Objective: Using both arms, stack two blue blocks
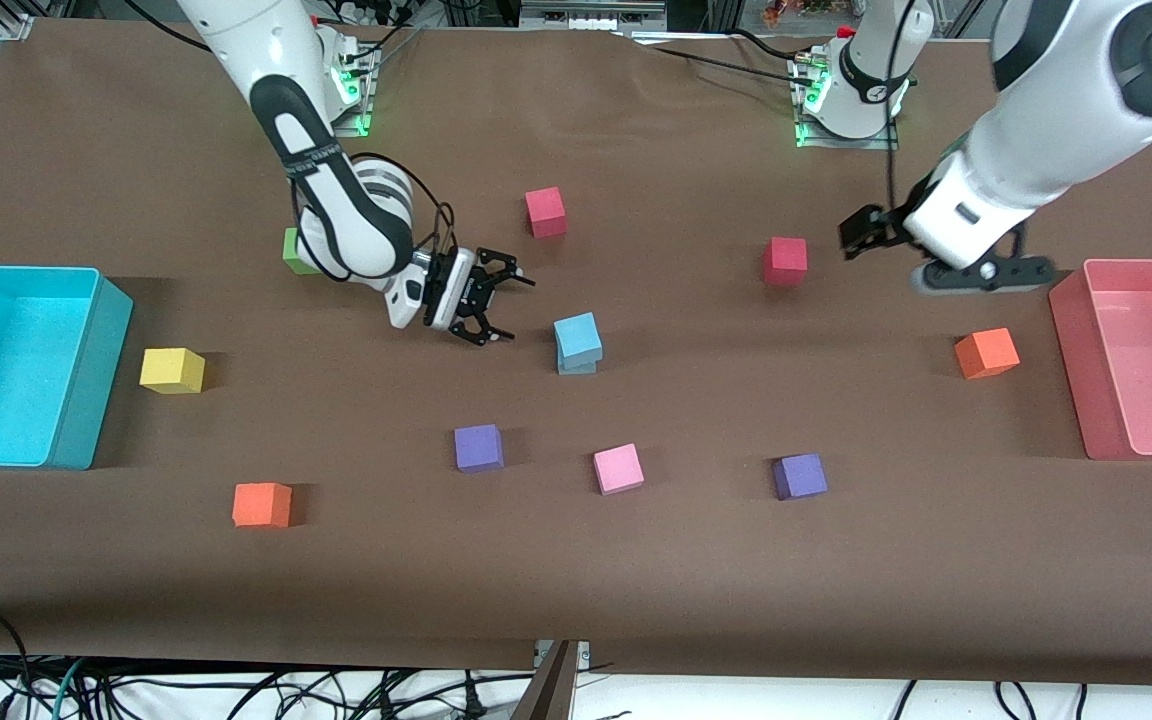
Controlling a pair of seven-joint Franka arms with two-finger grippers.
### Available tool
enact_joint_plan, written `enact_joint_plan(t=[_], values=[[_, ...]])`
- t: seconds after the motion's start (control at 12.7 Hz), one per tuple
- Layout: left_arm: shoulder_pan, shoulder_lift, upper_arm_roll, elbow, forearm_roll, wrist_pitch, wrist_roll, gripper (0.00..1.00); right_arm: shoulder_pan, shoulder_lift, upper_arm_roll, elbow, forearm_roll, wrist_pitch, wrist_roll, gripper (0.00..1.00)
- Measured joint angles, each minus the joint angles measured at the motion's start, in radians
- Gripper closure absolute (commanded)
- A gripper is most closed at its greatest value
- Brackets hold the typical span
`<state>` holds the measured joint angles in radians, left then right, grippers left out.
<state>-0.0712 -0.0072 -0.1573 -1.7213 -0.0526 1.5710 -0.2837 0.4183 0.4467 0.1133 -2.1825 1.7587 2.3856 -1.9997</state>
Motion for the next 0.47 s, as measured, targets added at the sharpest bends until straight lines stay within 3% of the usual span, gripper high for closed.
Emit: enact_joint_plan(t=[0.24, 0.47], values=[[0.009, -0.052, 0.073, -0.007, 0.01, -0.034, 0.113, 0.0, -0.015, -0.06, -0.1, -0.007, -0.185, -0.174, 0.23, 0.0], [0.012, -0.055, 0.12, -0.009, 0.01, -0.046, 0.166, 0.0, -0.079, -0.1, -0.154, 0.033, -0.434, -0.307, 0.514, 0.0]])
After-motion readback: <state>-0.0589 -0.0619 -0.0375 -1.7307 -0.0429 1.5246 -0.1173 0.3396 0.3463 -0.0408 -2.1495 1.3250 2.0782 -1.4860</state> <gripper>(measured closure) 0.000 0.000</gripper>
